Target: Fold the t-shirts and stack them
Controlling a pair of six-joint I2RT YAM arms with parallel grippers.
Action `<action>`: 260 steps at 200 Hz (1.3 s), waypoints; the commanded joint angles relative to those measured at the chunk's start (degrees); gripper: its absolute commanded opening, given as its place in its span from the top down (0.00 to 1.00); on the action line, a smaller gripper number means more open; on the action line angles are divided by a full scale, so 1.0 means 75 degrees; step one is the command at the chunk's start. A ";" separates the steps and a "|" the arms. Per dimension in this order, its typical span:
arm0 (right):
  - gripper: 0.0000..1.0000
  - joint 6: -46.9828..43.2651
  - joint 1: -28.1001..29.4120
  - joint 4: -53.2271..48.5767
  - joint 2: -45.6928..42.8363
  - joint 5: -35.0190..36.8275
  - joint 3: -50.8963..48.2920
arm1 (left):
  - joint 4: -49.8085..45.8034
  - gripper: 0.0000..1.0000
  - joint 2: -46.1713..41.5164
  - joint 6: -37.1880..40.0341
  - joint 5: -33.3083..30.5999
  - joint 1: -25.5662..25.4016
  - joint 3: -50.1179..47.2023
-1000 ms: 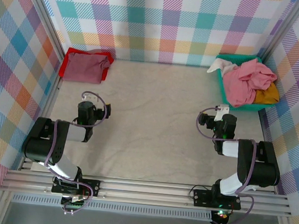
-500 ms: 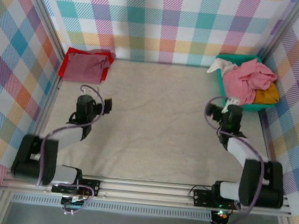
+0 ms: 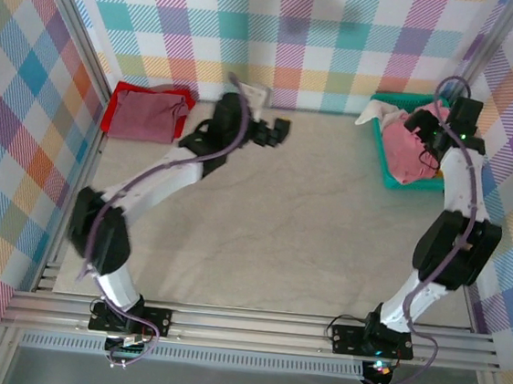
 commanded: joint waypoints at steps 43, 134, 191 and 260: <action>0.15 -0.0657 -0.0026 -0.1912 0.2112 -0.0391 0.2082 | -0.0839 0.03 0.0319 -0.0184 0.0475 -0.0285 0.0191; 0.94 -0.0391 0.0196 -0.2239 0.2874 -0.1747 0.3649 | -0.0417 0.03 -0.0612 -0.0360 0.0125 -0.0285 -0.1179; 1.00 -0.0087 0.0215 -0.1201 0.0391 -0.1783 0.2171 | 0.0588 0.02 -0.1578 -0.0415 -0.0187 -0.0178 -0.2244; 1.00 -0.0356 0.0296 -0.1067 -0.0011 -0.1271 0.1869 | 0.1010 0.01 -0.2259 -0.0624 0.0595 0.0265 -0.2829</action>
